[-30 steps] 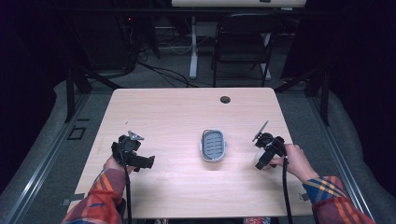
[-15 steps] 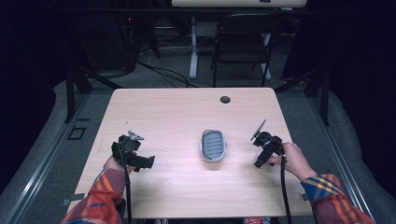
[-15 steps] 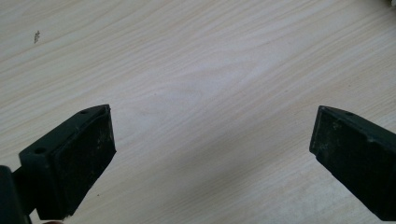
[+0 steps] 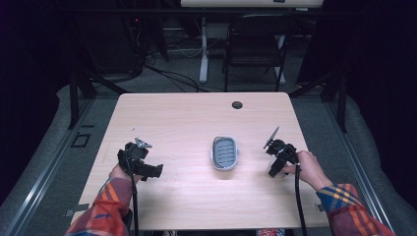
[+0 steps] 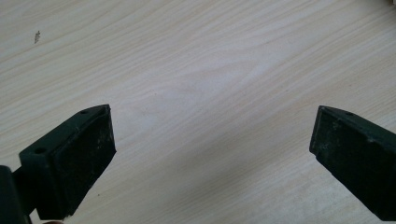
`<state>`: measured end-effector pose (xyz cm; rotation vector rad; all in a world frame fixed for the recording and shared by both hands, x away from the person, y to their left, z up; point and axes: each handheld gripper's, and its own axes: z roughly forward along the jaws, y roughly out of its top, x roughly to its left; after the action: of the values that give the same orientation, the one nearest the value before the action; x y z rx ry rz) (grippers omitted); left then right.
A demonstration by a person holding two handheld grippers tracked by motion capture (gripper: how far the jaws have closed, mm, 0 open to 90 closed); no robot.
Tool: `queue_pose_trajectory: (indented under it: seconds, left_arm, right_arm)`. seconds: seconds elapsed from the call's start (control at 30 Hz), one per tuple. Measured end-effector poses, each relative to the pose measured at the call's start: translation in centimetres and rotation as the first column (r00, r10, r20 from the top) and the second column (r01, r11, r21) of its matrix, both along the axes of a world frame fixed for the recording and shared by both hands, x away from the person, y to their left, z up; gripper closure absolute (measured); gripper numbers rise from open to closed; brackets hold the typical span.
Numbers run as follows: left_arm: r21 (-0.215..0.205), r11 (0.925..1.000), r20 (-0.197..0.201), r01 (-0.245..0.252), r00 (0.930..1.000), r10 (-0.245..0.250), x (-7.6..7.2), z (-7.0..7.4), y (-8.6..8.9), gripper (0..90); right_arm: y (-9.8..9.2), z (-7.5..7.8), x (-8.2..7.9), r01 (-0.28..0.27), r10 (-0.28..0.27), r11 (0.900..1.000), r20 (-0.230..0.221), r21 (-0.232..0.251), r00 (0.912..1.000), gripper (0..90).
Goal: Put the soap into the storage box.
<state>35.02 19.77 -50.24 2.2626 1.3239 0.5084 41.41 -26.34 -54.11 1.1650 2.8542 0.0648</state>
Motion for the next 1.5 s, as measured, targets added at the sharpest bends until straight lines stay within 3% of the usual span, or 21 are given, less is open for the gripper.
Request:
queue_pose_trajectory:
  seconds: [0.27,0.3,0.57,0.73,0.77,0.83,1.07,1.4,1.43,1.5]
  left_arm:
    - [-0.003,1.0000,-0.002,0.002,1.0000,-0.002,0.0,0.0,0.0,0.2]
    - [-0.002,1.0000,-0.002,0.002,1.0000,-0.002,0.0,-0.1,0.0,0.1]
    - [0.001,1.0000,-0.004,0.004,1.0000,-0.004,0.0,0.0,0.0,0.2]
    - [0.002,1.0000,-0.003,0.003,1.0000,-0.003,0.0,0.0,0.0,0.2]
    - [0.002,1.0000,-0.003,0.003,1.0000,-0.003,0.0,0.0,0.0,0.1]
    - [0.001,1.0000,-0.002,0.004,1.0000,-0.004,0.0,0.0,0.0,0.2]
    - [0.001,1.0000,0.004,0.005,1.0000,-0.005,0.0,0.0,-0.1,0.2]
    - [0.002,1.0000,0.004,0.006,1.0000,-0.006,0.0,0.0,-0.1,0.2]
    - [0.003,1.0000,0.004,0.006,1.0000,-0.006,-0.1,0.0,-0.1,0.2]
    - [0.006,1.0000,0.005,0.006,1.0000,-0.006,-0.1,0.0,-0.1,0.2]
  right_arm:
    - [0.0,-0.2,-0.1,0.012,-0.012,1.000,0.006,0.004,0.9999,23.7]
    - [0.0,0.0,0.2,-0.009,0.009,1.000,-0.015,-0.024,0.9999,23.8]
    - [-0.1,0.1,0.2,-0.002,0.001,0.999,-0.015,-0.040,0.9999,23.9]
    - [-0.1,0.3,0.1,-0.008,0.008,0.999,-0.001,-0.036,1.0000,23.9]
    - [-0.1,0.3,0.0,0.009,-0.009,1.000,0.014,-0.015,0.9999,23.9]
    - [-0.1,0.6,0.1,-0.009,0.009,0.999,0.005,-0.039,0.9999,23.9]
    - [0.3,1.1,-0.2,-0.028,0.029,0.999,0.040,-0.030,0.9988,23.9]
    - [0.6,1.5,-0.2,-0.043,0.045,0.998,0.038,-0.046,0.9983,24.0]
    - [0.7,1.4,-0.3,-0.036,0.037,0.999,0.044,-0.029,0.9983,23.9]
    - [0.9,1.7,-0.1,-0.049,0.051,0.997,0.041,-0.051,0.9978,24.0]
